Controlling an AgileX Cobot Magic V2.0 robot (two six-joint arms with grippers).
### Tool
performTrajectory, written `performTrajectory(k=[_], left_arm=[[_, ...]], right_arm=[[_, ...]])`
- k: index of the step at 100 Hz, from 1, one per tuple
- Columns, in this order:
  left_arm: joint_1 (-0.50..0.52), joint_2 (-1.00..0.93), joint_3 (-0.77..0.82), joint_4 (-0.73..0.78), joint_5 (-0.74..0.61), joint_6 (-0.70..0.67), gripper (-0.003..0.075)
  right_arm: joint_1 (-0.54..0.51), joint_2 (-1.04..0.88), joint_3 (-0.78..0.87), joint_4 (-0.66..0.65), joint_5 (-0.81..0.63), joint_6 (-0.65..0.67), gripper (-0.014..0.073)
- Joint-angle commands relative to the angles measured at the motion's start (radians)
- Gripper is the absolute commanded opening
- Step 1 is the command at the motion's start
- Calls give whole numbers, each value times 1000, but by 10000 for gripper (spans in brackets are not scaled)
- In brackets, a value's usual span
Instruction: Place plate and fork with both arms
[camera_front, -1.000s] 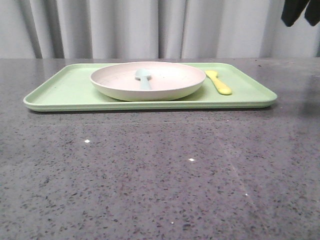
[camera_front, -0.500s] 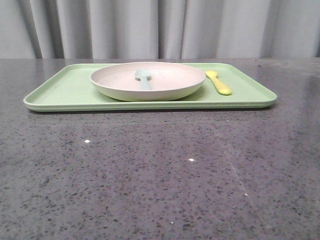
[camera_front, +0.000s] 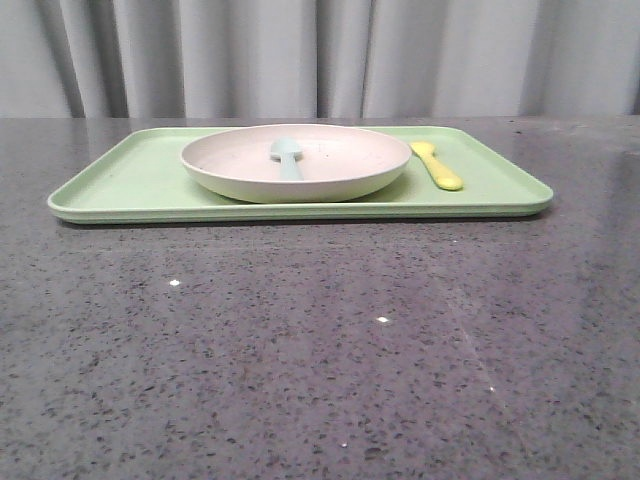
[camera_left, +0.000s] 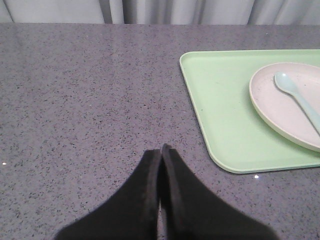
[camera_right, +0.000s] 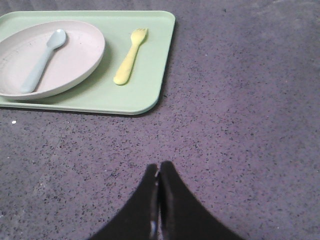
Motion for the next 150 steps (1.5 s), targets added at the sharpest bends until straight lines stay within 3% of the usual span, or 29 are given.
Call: performTrajectory(k=[1, 27, 81, 150], left_arm=[[2, -1, -27, -6, -78, 5, -20], [2, -18, -22, -6, -78, 7, -20], [2, -245, 112, -6, -105, 18, -20], [2, -252, 112, -6, -105, 18, -20]], right_arm=[[-4, -39, -4, -23, -78, -10, -68], [-4, -119, 25, -49, -76, -10, -68], [-4, -123, 25, -73, -73, -10, -68], [-4, -123, 25, -73, -73, -10, -68]])
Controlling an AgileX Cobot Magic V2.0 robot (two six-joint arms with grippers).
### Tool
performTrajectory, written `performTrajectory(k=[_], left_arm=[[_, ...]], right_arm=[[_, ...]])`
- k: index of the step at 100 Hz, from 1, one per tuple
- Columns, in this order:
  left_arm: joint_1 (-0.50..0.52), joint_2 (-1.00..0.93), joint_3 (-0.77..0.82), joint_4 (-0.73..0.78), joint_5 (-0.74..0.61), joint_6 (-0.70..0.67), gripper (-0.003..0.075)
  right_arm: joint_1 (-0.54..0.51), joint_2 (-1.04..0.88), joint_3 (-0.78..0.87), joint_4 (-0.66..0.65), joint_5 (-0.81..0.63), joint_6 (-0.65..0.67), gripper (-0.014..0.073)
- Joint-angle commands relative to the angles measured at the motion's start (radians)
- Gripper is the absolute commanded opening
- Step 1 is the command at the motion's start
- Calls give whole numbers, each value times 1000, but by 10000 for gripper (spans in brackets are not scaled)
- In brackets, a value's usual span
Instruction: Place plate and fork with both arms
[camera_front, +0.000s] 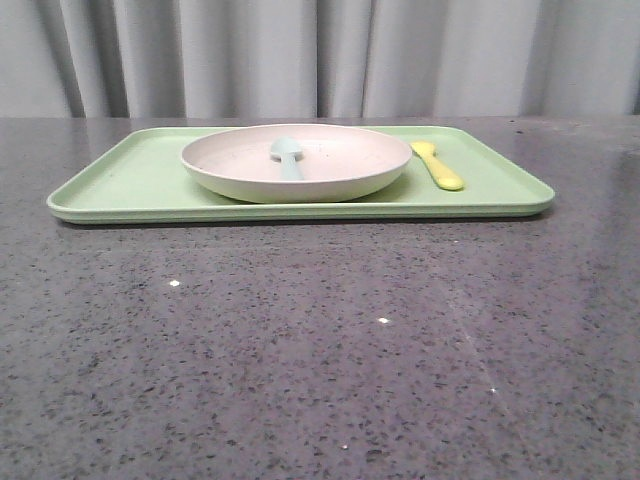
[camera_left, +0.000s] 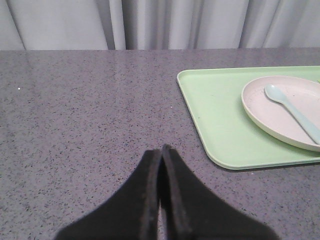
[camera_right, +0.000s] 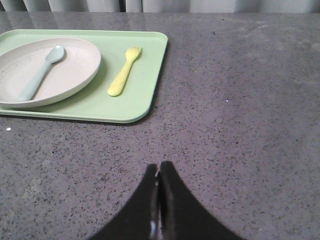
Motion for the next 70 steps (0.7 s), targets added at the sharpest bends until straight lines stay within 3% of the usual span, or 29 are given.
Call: performTrajectory(k=[1, 23, 70], left_arm=[[2, 8, -28, -6, -82, 0, -20], [11, -20, 16, -2, -152, 0, -20], [43, -245, 377, 68, -487, 0, -20]], right_arm=[[-4, 7, -24, -26, -73, -10, -68], [-4, 7, -24, -26, -73, -10, -68], [-4, 7, -24, -26, -73, -10, -68]])
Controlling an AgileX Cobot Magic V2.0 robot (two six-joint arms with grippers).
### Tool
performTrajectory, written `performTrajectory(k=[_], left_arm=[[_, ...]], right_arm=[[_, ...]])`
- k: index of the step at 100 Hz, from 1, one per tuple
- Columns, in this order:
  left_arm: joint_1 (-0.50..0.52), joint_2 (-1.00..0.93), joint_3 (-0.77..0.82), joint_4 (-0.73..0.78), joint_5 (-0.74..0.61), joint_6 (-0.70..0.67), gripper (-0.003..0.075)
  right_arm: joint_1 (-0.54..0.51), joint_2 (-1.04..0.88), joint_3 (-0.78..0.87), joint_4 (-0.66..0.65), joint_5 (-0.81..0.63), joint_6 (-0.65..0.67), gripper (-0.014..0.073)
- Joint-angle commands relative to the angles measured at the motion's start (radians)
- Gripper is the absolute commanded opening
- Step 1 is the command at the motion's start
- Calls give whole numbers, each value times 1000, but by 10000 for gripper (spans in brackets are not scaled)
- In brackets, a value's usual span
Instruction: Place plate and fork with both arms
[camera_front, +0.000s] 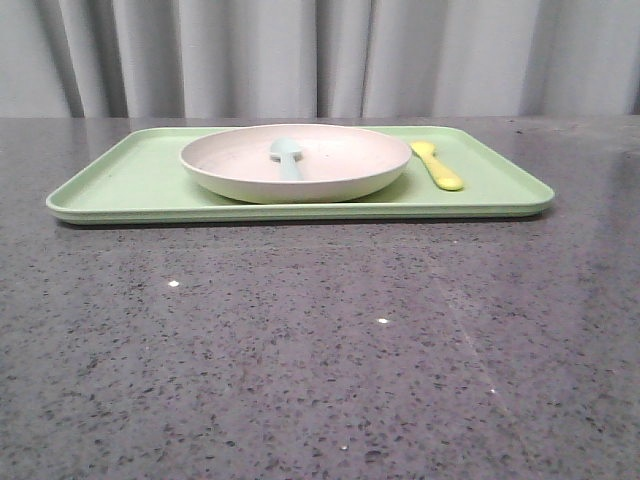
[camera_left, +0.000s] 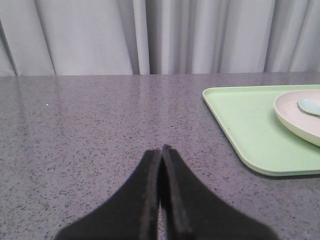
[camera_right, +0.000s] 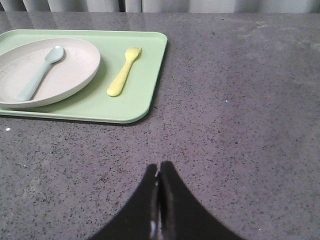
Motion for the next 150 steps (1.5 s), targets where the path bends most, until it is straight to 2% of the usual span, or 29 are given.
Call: performTrajectory(k=[1, 23, 30, 40, 150], left_arm=[[3, -32, 26, 14, -136, 0, -20], [3, -159, 133, 19, -150, 0, -20], [3, -166, 176, 19, -213, 0, -20], [3, -166, 172, 19, -171, 0, -20], [1, -166, 172, 19, -180, 0, -20]], right_arm=[[-4, 7, -24, -26, -73, -10, -68], [-4, 7, -24, -26, -73, -10, -68], [-4, 7, -24, -26, -73, -10, -68], [-4, 8, -24, -26, -71, -10, -68], [-4, 8, -24, -26, -70, -10, -68]])
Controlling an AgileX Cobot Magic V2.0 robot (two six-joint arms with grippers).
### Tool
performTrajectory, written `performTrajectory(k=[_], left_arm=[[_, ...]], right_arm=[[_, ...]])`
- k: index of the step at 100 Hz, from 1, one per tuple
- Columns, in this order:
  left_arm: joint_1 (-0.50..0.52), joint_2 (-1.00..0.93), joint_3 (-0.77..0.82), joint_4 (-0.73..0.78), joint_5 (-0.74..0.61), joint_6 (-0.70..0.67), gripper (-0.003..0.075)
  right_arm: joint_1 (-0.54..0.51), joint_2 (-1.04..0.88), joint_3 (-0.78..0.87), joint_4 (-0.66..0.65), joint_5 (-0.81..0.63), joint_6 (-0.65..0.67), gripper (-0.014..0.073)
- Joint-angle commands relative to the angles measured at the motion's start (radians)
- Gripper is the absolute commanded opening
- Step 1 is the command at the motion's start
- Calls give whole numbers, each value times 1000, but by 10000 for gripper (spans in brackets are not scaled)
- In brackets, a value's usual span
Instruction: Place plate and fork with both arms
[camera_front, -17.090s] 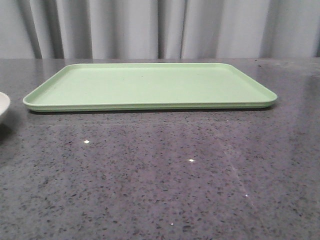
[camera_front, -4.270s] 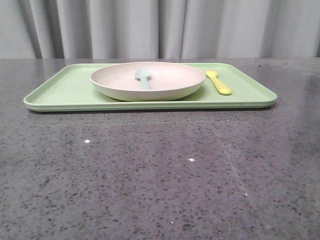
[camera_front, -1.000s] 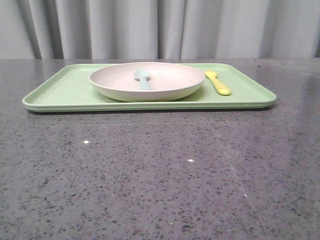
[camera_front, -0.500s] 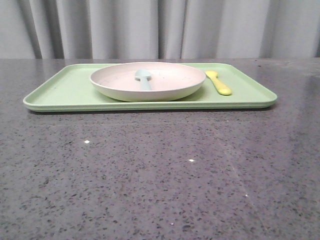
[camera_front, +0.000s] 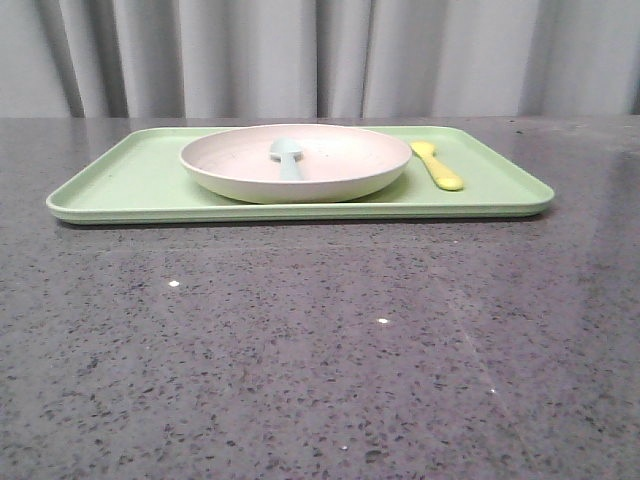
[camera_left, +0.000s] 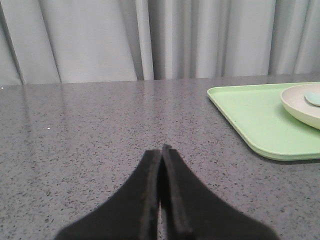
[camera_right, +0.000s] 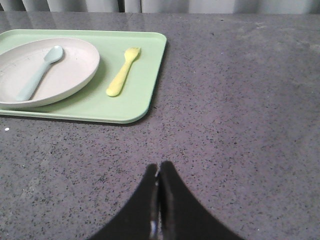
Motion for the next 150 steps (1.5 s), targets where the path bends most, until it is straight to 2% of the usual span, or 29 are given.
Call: performTrajectory(k=[1, 41, 50, 72, 86, 112, 137, 150], left_arm=[[1, -33, 13, -1, -89, 0, -20], [1, -33, 13, -1, -89, 0, -20], [1, -33, 13, -1, -89, 0, -20], [1, -33, 13, -1, -89, 0, -20], [1, -33, 13, -1, -89, 0, -20], [1, -33, 13, -1, -89, 0, -20], [1, -33, 13, -1, -89, 0, -20], [1, -33, 13, -1, -89, 0, -20]], right_arm=[[-4, 10, -24, -23, -72, -10, -68], [-9, 10, -20, -24, -102, -18, -68], [-31, 10, 17, -5, -198, -66, -68], [-164, -23, 171, 162, -536, -215, -68], [-217, -72, 257, 176, -635, -239, -68], [-301, -151, 386, 176, -658, -239, -68], [-319, -265, 483, 181, -661, -238, -68], [-319, -313, 483, 181, -609, -238, -68]])
